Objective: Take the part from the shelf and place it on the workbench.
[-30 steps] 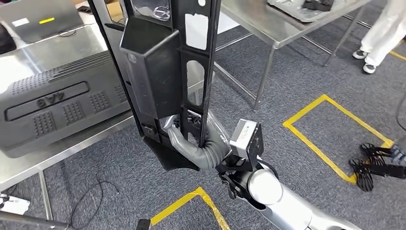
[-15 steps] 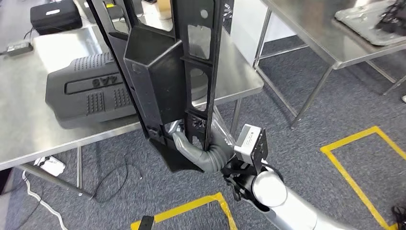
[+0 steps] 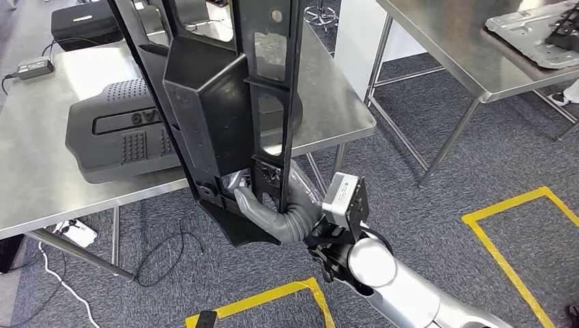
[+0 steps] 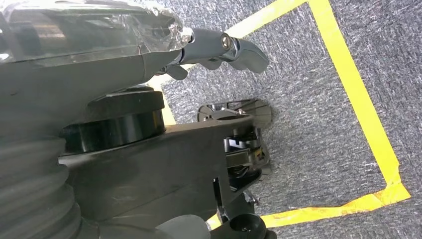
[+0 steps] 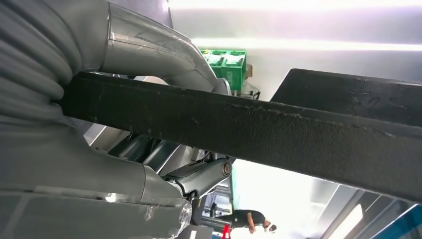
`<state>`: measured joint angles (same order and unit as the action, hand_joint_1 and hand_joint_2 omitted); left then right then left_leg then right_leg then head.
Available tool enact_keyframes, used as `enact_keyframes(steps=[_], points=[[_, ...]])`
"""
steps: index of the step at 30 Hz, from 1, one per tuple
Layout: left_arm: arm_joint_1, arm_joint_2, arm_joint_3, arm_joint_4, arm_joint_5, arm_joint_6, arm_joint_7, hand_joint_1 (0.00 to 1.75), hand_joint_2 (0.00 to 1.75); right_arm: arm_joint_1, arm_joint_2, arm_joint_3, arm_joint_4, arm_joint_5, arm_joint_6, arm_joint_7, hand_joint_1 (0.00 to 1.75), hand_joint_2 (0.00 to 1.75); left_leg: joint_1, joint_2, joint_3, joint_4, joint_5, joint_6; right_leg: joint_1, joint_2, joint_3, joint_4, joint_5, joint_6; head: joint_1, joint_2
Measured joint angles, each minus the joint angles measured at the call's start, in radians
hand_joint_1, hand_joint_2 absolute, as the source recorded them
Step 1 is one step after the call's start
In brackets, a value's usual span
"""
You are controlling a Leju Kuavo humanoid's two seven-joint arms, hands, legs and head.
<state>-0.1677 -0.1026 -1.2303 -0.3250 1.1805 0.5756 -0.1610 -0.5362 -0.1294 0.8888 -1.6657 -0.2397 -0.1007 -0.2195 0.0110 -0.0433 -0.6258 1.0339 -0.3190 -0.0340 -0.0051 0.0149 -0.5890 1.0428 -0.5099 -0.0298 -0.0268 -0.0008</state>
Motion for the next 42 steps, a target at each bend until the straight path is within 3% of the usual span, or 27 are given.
enact_keyframes(steps=[13, 16, 18, 20, 22, 23, 24, 25, 27, 29, 31, 34, 35, 37, 38, 39, 40, 42], points=[[0.001, 0.0, 0.0, 0.0, 0.005, -0.021, 0.019, 0.0, 1.75, 0.0, 0.0, 0.0, 0.016, -0.002, 0.001, -0.001, 1.75, 1.75, -0.002, 0.0, -0.002, 0.003, -0.002, 0.001, -0.003, -0.001, 0.0, -0.003, 0.0, 0.002, 0.007, 0.0], [0.002, 0.0, 0.0, 0.0, 0.004, -0.025, 0.021, 0.0, 1.75, 0.0, 0.002, 0.0, 0.016, -0.002, 0.001, -0.002, 1.75, 1.75, -0.006, 0.002, 0.002, -0.005, -0.003, 0.02, -0.008, -0.004, 0.007, -0.017, 0.006, 0.014, 0.0, 0.0], [0.003, 0.0, 0.0, 0.0, 0.004, -0.027, 0.021, 0.0, 1.75, -0.001, 0.004, 0.0, 0.017, -0.002, 0.0, -0.002, 1.75, 1.75, -0.001, 0.003, 0.027, -0.046, 0.012, 0.031, -0.007, -0.005, 0.013, -0.015, 0.002, 0.02, -0.004, 0.0], [0.003, 0.0, 0.0, 0.0, 0.003, -0.028, 0.023, 0.0, 1.75, -0.003, 0.005, 0.0, 0.017, -0.002, 0.0, -0.003, 1.75, 1.75, 0.007, 0.004, 0.05, -0.078, 0.025, 0.033, -0.008, -0.006, -0.019, 0.054, -0.035, 0.027, 0.002, 0.0], [0.004, 0.0, 0.0, 0.0, 0.003, -0.029, 0.024, 0.0, 1.75, -0.001, 0.004, 0.0, 0.018, -0.001, 0.0, -0.004, 1.75, 1.75, 0.01, 0.005, 0.053, -0.081, 0.024, 0.03, -0.016, -0.006, -0.087, 0.171, -0.083, 0.038, 0.013, 0.0], [0.004, 0.0, 0.0, 0.0, 0.003, -0.029, 0.024, 0.0, 1.75, 0.002, 0.004, 0.0, 0.019, -0.001, 0.0, -0.003, 1.75, 1.75, 0.012, 0.005, 0.053, -0.079, 0.02, 0.027, -0.022, -0.006, -0.111, 0.207, -0.088, 0.044, 0.018, 0.0], [0.005, 0.0, 0.0, 0.0, 0.003, -0.03, 0.025, 0.0, 1.75, 0.004, 0.003, 0.0, 0.02, -0.001, -0.001, -0.003, 1.75, 1.75, 0.015, 0.005, 0.053, -0.074, 0.015, 0.021, -0.029, -0.007, -0.119, 0.209, -0.074, 0.052, 0.022, 0.0], [0.005, 0.0, 0.0, 0.0, 0.003, -0.03, 0.026, 0.0, 1.75, 0.005, 0.003, 0.0, 0.02, -0.002, -0.001, -0.003, 1.75, 1.75, 0.02, 0.004, 0.053, -0.066, 0.008, 0.013, -0.037, -0.007, -0.106, 0.172, -0.042, 0.061, 0.026, 0.0], [0.005, 0.001, 0.0, 0.001, 0.003, -0.03, 0.026, 0.0, 1.75, 0.005, 0.003, 0.001, 0.022, -0.002, -0.002, -0.003, 1.75, 1.75, 0.031, 0.003, 0.05, -0.043, -0.012, -0.007, -0.049, -0.004, -0.056, 0.058, 0.015, 0.081, 0.033, 0.0], [0.005, 0.002, 0.0, 0.002, 0.002, -0.031, 0.026, 0.0, 1.75, 0.007, 0.003, 0.001, 0.023, -0.001, -0.002, -0.002, 1.75, 1.75, 0.033, 0.003, 0.045, -0.018, -0.033, -0.026, -0.048, 0.003, -0.032, 0.01, 0.021, 0.073, 0.039, 0.0], [0.005, 0.002, 0.0, 0.002, 0.002, -0.031, 0.027, 0.0, 1.75, 0.009, 0.003, 0.001, 0.023, 0.001, -0.002, -0.001, 1.75, 1.75, 0.034, 0.001, 0.046, -0.009, -0.044, -0.037, -0.041, 0.006, -0.032, 0.02, 0.008, 0.044, 0.03, 0.0], [0.004, 0.002, 0.0, 0.002, 0.002, -0.031, 0.027, 0.0, 1.75, 0.008, 0.005, 0.002, 0.023, 0.002, -0.003, -0.001, 1.75, 1.75, 0.038, 0.016, 0.034, 0.04, -0.071, -0.042, -0.031, 0.001, -0.023, 0.025, -0.003, 0.018, 0.008, 0.0], [0.004, 0.002, 0.0, 0.002, 0.002, -0.031, 0.027, 0.0, 1.75, 0.008, 0.006, 0.002, 0.023, 0.002, -0.004, -0.001, 1.75, 1.75, 0.034, 0.025, 0.009, 0.095, -0.093, -0.038, -0.027, -0.001, -0.018, 0.025, -0.006, 0.011, 0.0, 0.0], [0.004, 0.002, 0.0, 0.002, 0.001, -0.031, 0.026, 0.0, 1.75, 0.008, 0.006, 0.002, 0.023, 0.002, -0.005, 0.0, 1.75, 1.75, 0.022, 0.036, -0.074, 0.241, -0.142, -0.022, -0.015, -0.007, -0.008, 0.025, -0.016, 0.0, -0.017, 0.0], [0.004, 0.002, 0.0, 0.002, 0.001, -0.031, 0.026, 0.0, 1.75, 0.009, 0.006, 0.002, 0.023, 0.002, -0.005, 0.0, 1.75, 1.75, 0.014, 0.037, -0.111, 0.296, -0.151, -0.012, -0.009, -0.009, -0.002, 0.025, -0.021, -0.004, -0.022, 0.0], [0.004, 0.002, 0.0, 0.002, 0.001, -0.031, 0.026, 0.0, 1.75, 0.009, 0.005, 0.002, 0.023, 0.002, -0.005, 0.0, 1.75, 1.75, 0.004, 0.037, -0.133, 0.318, -0.141, 0.0, -0.004, -0.01, 0.006, 0.025, -0.027, -0.007, -0.025, 0.0], [0.004, 0.002, 0.0, 0.002, 0.001, -0.031, 0.026, 0.0, 1.75, 0.009, 0.006, 0.002, 0.023, 0.002, -0.005, 0.0, 1.75, 1.75, -0.007, 0.037, -0.135, 0.299, -0.112, 0.013, 0.0, -0.011, 0.015, 0.025, -0.034, -0.01, -0.025, 0.0], [0.007, 0.002, 0.0, 0.002, 0.002, -0.03, 0.027, 0.0, 1.75, 0.009, 0.006, 0.002, 0.024, 0.003, -0.005, 0.0, 1.75, 1.75, -0.034, 0.038, -0.095, 0.173, -0.026, 0.042, 0.003, -0.011, 0.035, 0.022, -0.048, -0.013, -0.025, 0.0]])
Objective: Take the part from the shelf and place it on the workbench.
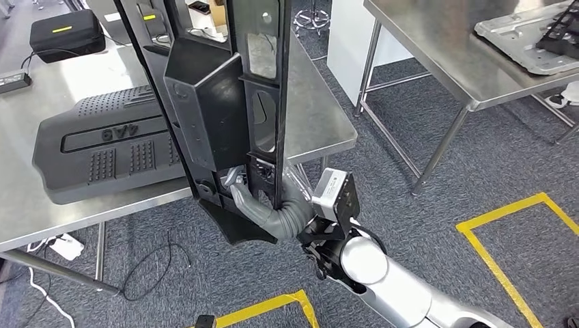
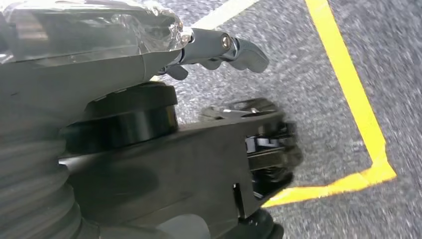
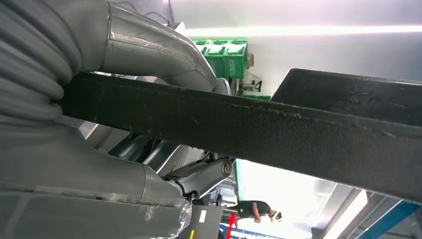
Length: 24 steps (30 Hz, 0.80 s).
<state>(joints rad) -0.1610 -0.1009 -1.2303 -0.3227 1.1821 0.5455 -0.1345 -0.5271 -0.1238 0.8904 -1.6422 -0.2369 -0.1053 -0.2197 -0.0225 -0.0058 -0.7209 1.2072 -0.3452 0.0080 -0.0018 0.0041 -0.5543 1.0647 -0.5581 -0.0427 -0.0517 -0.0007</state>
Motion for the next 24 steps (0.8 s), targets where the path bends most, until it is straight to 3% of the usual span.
enact_keyframes(steps=[1, 3, 7, 9, 11, 12, 13, 14, 16, 18, 21, 23, 24], points=[[0.001, 0.0, 0.0, 0.0, 0.0, 0.0, 0.0, 0.0, 1.75, 0.0, 0.0, 0.0, 0.0, 0.0, 0.0, 0.0, 1.75, 1.75, -0.011, 0.002, 0.024, -0.064, 0.029, 0.013, 0.001, 0.0, 0.008, -0.003, -0.006, 0.0, 0.0, 0.0], [0.0, 0.0, 0.0, 0.0, 0.0, 0.001, 0.0, 0.0, 1.75, 0.001, 0.0, 0.0, 0.001, 0.001, 0.0, 0.001, 1.75, 1.75, -0.022, 0.006, 0.051, -0.141, 0.045, 0.03, 0.0, -0.003, 0.017, -0.013, -0.008, 0.004, -0.003, 0.0], [0.002, 0.0, 0.0, 0.0, 0.001, 0.002, -0.001, 0.0, 1.75, -0.002, 0.0, 0.0, 0.001, 0.001, 0.0, 0.002, 1.75, 1.75, -0.013, -0.001, 0.1, -0.195, 0.039, 0.035, 0.0, -0.009, 0.025, 0.009, 0.0, 0.023, 0.001, 0.0], [0.001, -0.001, 0.0, 0.0, 0.001, 0.002, -0.001, 0.0, 1.75, -0.004, 0.0, 0.0, 0.001, 0.001, 0.0, 0.001, 1.75, 1.75, -0.008, -0.004, 0.125, -0.207, 0.032, 0.035, -0.002, -0.006, -0.022, 0.096, -0.036, 0.031, 0.012, 0.0], [0.002, -0.001, 0.0, 0.0, 0.002, 0.002, -0.001, 0.0, 1.75, -0.002, -0.001, 0.0, 0.001, 0.001, 0.0, 0.002, 1.75, 1.75, -0.005, -0.005, 0.137, -0.207, 0.019, 0.032, -0.006, -0.005, -0.102, 0.199, -0.074, 0.04, 0.022, 0.0], [0.003, -0.001, 0.0, 0.0, 0.002, 0.002, -0.001, 0.0, 1.75, 0.0, -0.001, 0.001, 0.001, 0.001, 0.001, 0.002, 1.75, 1.75, -0.004, -0.005, 0.143, -0.206, 0.012, 0.03, -0.008, -0.006, -0.13, 0.221, -0.075, 0.044, 0.025, 0.0], [0.004, -0.001, 0.0, 0.0, 0.002, 0.002, -0.001, 0.0, 1.75, 0.001, -0.002, 0.001, 0.002, 0.001, 0.001, 0.002, 1.75, 1.75, -0.002, -0.006, 0.151, -0.204, 0.004, 0.027, -0.009, -0.006, -0.141, 0.208, -0.054, 0.047, 0.028, 0.0], [0.004, -0.001, 0.0, 0.0, 0.002, 0.002, -0.001, 0.0, 1.75, 0.001, -0.002, 0.001, 0.002, 0.001, 0.001, 0.002, 1.75, 1.75, 0.001, -0.006, 0.161, -0.201, -0.006, 0.023, -0.011, -0.006, -0.135, 0.16, -0.011, 0.05, 0.031, 0.0], [0.003, -0.001, 0.0, 0.0, 0.002, 0.002, -0.001, 0.0, 1.75, 0.001, -0.002, 0.001, 0.003, 0.001, 0.001, 0.002, 1.75, 1.75, 0.006, -0.007, 0.176, -0.195, -0.025, 0.013, -0.011, -0.005, -0.1, 0.037, 0.071, 0.052, 0.038, 0.0], [0.002, -0.001, 0.0, 0.0, 0.002, 0.002, -0.002, 0.0, 1.75, 0.0, -0.002, 0.001, 0.004, 0.002, 0.001, 0.002, 1.75, 1.75, 0.008, -0.006, 0.179, -0.19, -0.037, 0.002, -0.005, -0.003, -0.084, -0.021, 0.09, 0.039, 0.045, 0.0], [0.002, -0.002, 0.0, 0.0, 0.001, 0.002, -0.004, 0.0, 1.75, -0.001, -0.002, 0.001, 0.005, 0.002, 0.001, 0.002, 1.75, 1.75, 0.008, -0.005, 0.182, -0.175, -0.047, -0.015, -0.004, -0.003, -0.077, -0.028, 0.092, 0.012, 0.045, 0.0], [0.0, -0.003, 0.0, 0.0, 0.001, 0.003, -0.004, 0.0, 1.75, -0.003, -0.001, 0.001, 0.005, 0.001, 0.001, 0.002, 1.75, 1.75, 0.011, -0.004, 0.161, -0.12, -0.066, -0.028, -0.007, -0.004, -0.064, -0.032, 0.087, 0.001, 0.038, 0.0], [-0.001, -0.003, 0.0, 0.0, 0.001, 0.003, -0.005, 0.0, 1.75, -0.004, -0.001, 0.001, 0.005, 0.001, 0.0, 0.001, 1.75, 1.75, 0.015, -0.003, 0.132, -0.068, -0.084, -0.035, -0.007, -0.004, -0.059, -0.033, 0.083, -0.003, 0.034, 0.0]])
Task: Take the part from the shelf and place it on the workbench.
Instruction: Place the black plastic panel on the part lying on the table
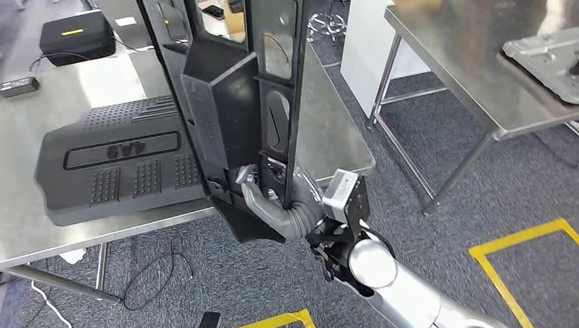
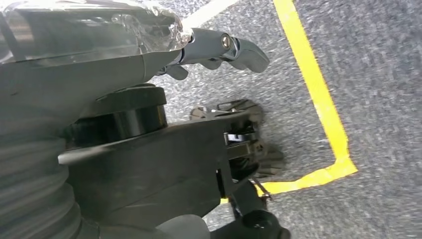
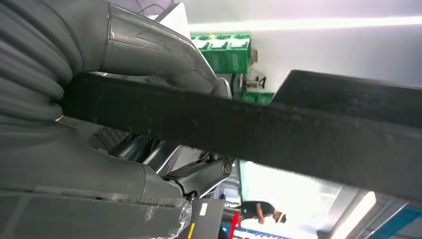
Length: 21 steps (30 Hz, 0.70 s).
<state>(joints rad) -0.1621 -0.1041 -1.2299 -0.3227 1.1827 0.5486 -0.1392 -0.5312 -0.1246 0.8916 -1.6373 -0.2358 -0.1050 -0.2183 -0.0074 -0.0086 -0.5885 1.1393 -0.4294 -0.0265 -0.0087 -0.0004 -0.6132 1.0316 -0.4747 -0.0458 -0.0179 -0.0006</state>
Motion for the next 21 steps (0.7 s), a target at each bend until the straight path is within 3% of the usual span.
enact_keyframes(steps=[2, 4, 5, 7, 8, 9, 13, 15, 18, 19, 20, 21], points=[[0.0, 0.0, 0.0, 0.0, 0.0, 0.0, 0.0, 0.0, 1.75, -0.001, 0.0, 0.0, 0.0, 0.0, 0.0, 0.0, 1.75, 1.75, 0.009, 0.001, -0.079, 0.121, -0.041, -0.01, 0.001, 0.0, 0.007, 0.0, -0.009, -0.004, -0.01, 0.0], [0.002, 0.0, 0.0, 0.0, 0.0, 0.0, 0.0, 0.0, 1.75, 0.0, 0.0, 0.0, 0.0, 0.0, 0.0, 0.0, 1.75, 1.75, 0.016, 0.001, -0.129, 0.165, -0.041, -0.016, 0.001, 0.001, 0.02, 0.0, -0.021, -0.003, -0.018, 0.0], [0.002, 0.0, 0.0, 0.0, 0.0, 0.0, 0.0, 0.0, 1.75, 0.0, 0.0, 0.001, 0.0, 0.0, 0.0, 0.0, 1.75, 1.75, 0.019, 0.001, -0.128, 0.135, -0.011, -0.018, 0.001, 0.002, 0.029, 0.0, -0.028, -0.001, -0.022, 0.0], [0.002, 0.0, 0.0, 0.0, 0.0, 0.0, 0.0, 0.0, 1.75, -0.001, 0.0, 0.001, 0.0, 0.0, 0.0, 0.0, 1.75, 1.75, 0.023, 0.002, -0.09, 0.008, 0.079, -0.018, -0.001, 0.002, 0.052, 0.0, -0.042, 0.005, -0.028, 0.0], [0.002, 0.0, 0.0, 0.0, 0.0, 0.0, 0.0, 0.0, 1.75, -0.001, 0.0, 0.001, 0.0, 0.0, 0.0, 0.0, 1.75, 1.75, 0.021, 0.003, -0.073, -0.048, 0.103, -0.016, -0.001, 0.002, 0.058, 0.0, -0.048, 0.01, -0.032, 0.0], [0.001, -0.001, 0.0, 0.0, 0.0, 0.0, 0.0, 0.0, 1.75, -0.002, 0.0, 0.001, 0.0, 0.0, 0.0, 0.0, 1.75, 1.75, 0.018, 0.005, -0.064, -0.082, 0.116, -0.012, -0.001, 0.002, 0.06, -0.001, -0.052, 0.015, -0.033, 0.0], [0.004, -0.001, 0.0, 0.0, 0.0, 0.0, 0.0, 0.0, 1.75, -0.003, 0.0, 0.001, 0.0, 0.0, 0.0, 0.001, 1.75, 1.75, 0.012, 0.005, -0.054, -0.103, 0.12, 0.015, -0.004, -0.001, 0.064, 0.001, -0.07, 0.04, -0.025, 0.0], [0.002, -0.001, 0.0, 0.0, 0.0, 0.0, -0.001, 0.0, 1.75, -0.005, 0.0, 0.001, 0.0, 0.0, -0.002, 0.001, 1.75, 1.75, 0.013, 0.004, -0.042, -0.112, 0.119, 0.028, -0.004, -0.001, 0.031, 0.071, -0.106, 0.046, -0.013, 0.0], [0.001, -0.001, 0.0, 0.0, -0.001, 0.0, -0.002, 0.0, 1.75, -0.002, -0.001, 0.001, 0.0, 0.0, -0.005, 0.002, 1.75, 1.75, 0.007, 0.003, -0.034, -0.113, 0.109, 0.041, -0.004, -0.001, -0.092, 0.265, -0.167, 0.047, 0.007, 0.0], [0.002, -0.001, 0.0, 0.0, -0.001, 0.0, -0.002, 0.0, 1.75, -0.001, -0.001, 0.002, 0.0, 0.001, -0.006, 0.002, 1.75, 1.75, 0.005, 0.002, -0.029, -0.112, 0.105, 0.043, -0.004, -0.001, -0.118, 0.291, -0.159, 0.046, 0.012, 0.0], [0.003, -0.001, 0.0, 0.0, -0.002, 0.0, -0.003, 0.0, 1.75, 0.0, -0.002, 0.002, 0.0, 0.001, -0.007, 0.003, 1.75, 1.75, 0.003, 0.0, -0.023, -0.112, 0.099, 0.044, -0.004, -0.001, -0.124, 0.277, -0.13, 0.044, 0.016, 0.0], [0.003, -0.001, 0.0, 0.0, -0.003, 0.0, -0.003, 0.0, 1.75, 0.0, -0.002, 0.002, 0.0, 0.001, -0.009, 0.004, 1.75, 1.75, 0.001, -0.002, -0.014, -0.112, 0.093, 0.043, -0.003, -0.001, -0.109, 0.222, -0.084, 0.041, 0.021, 0.0]])
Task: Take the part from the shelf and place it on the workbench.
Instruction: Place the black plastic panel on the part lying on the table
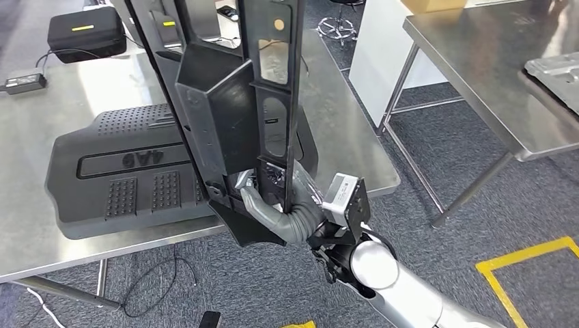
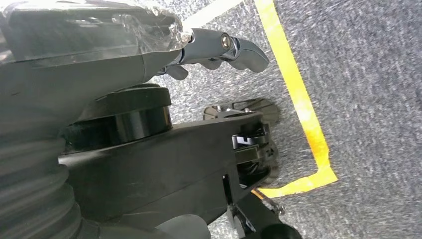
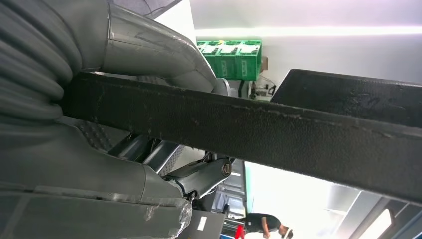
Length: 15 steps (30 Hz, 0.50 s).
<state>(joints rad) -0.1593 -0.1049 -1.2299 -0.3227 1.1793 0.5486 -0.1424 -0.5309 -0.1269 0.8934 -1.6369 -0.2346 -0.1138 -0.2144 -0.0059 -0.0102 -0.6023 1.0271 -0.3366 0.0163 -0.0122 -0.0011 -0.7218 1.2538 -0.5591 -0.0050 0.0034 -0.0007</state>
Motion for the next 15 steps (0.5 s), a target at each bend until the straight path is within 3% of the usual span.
enact_keyframes(steps=[1, 3, 5, 8, 10, 12, 13, 14, 15], points=[[0.0, 0.0, 0.0, 0.0, -0.001, 0.0, 0.0, 0.0, 1.75, 0.0, 0.0, 0.0, 0.0, 0.0, -0.001, 0.0, 1.75, 1.75, -0.001, -0.001, 0.009, 0.0, -0.007, -0.002, 0.002, 0.0, 0.027, -0.076, 0.048, -0.006, 0.005, 0.0], [-0.001, -0.001, 0.0, 0.0, -0.003, -0.001, 0.0, 0.0, 1.75, -0.002, -0.001, 0.0, 0.0, 0.0, -0.002, 0.001, 1.75, 1.75, -0.003, -0.003, 0.017, 0.002, -0.019, -0.009, 0.008, 0.0, 0.073, -0.192, 0.1, -0.015, 0.008, 0.0], [-0.002, -0.002, 0.0, 0.0, -0.003, -0.001, 0.0, 0.0, 1.75, -0.003, -0.001, 0.0, 0.0, 0.001, -0.002, 0.002, 1.75, 1.75, -0.002, -0.003, 0.018, 0.003, -0.024, -0.019, 0.015, 0.003, 0.083, -0.218, 0.1, -0.022, 0.006, 0.0], [-0.003, -0.002, 0.0, 0.0, -0.004, -0.001, -0.001, 0.0, 1.75, -0.004, -0.001, 0.0, -0.001, 0.001, -0.002, 0.002, 1.75, 1.75, 0.0, -0.002, 0.017, 0.026, -0.043, -0.038, 0.009, 0.003, 0.099, -0.234, 0.099, -0.032, 0.003, 0.0], [-0.003, -0.002, 0.0, 0.0, -0.004, -0.001, -0.002, 0.0, 1.75, -0.005, 0.0, 0.0, -0.001, 0.001, -0.003, 0.003, 1.75, 1.75, 0.005, 0.0, -0.025, 0.123, -0.092, -0.051, 0.005, 0.0, 0.113, -0.242, 0.096, -0.039, -0.006, 0.0], [-0.003, -0.002, 0.0, 0.0, -0.005, -0.001, -0.003, 0.0, 1.75, -0.005, 0.001, 0.0, -0.001, 0.001, -0.005, 0.004, 1.75, 1.75, 0.014, 0.001, -0.101, 0.257, -0.143, -0.063, 0.004, -0.001, 0.12, -0.242, 0.09, -0.042, -0.017, 0.0], [-0.003, -0.002, 0.0, 0.0, -0.007, -0.001, -0.004, 0.0, 1.75, -0.004, 0.001, 0.0, 0.0, 0.002, -0.006, 0.005, 1.75, 1.75, 0.019, 0.001, -0.127, 0.294, -0.145, -0.067, 0.003, 0.0, 0.123, -0.242, 0.087, -0.041, -0.02, 0.0], [-0.003, -0.002, 0.0, 0.0, -0.01, -0.001, -0.006, 0.0, 1.75, -0.004, 0.001, 0.0, 0.0, 0.002, -0.008, 0.006, 1.75, 1.75, 0.023, 0.001, -0.134, 0.292, -0.127, -0.071, 0.002, 0.001, 0.127, -0.242, 0.083, -0.038, -0.023, 0.0], [-0.003, -0.002, -0.001, 0.0, -0.013, -0.001, -0.008, 0.0, 1.75, -0.004, 0.001, 0.0, 0.0, 0.003, -0.011, 0.007, 1.75, 1.75, 0.027, 0.002, -0.12, 0.249, -0.09, -0.074, 0.0, 0.002, 0.133, -0.241, 0.079, -0.035, -0.026, 0.0]])
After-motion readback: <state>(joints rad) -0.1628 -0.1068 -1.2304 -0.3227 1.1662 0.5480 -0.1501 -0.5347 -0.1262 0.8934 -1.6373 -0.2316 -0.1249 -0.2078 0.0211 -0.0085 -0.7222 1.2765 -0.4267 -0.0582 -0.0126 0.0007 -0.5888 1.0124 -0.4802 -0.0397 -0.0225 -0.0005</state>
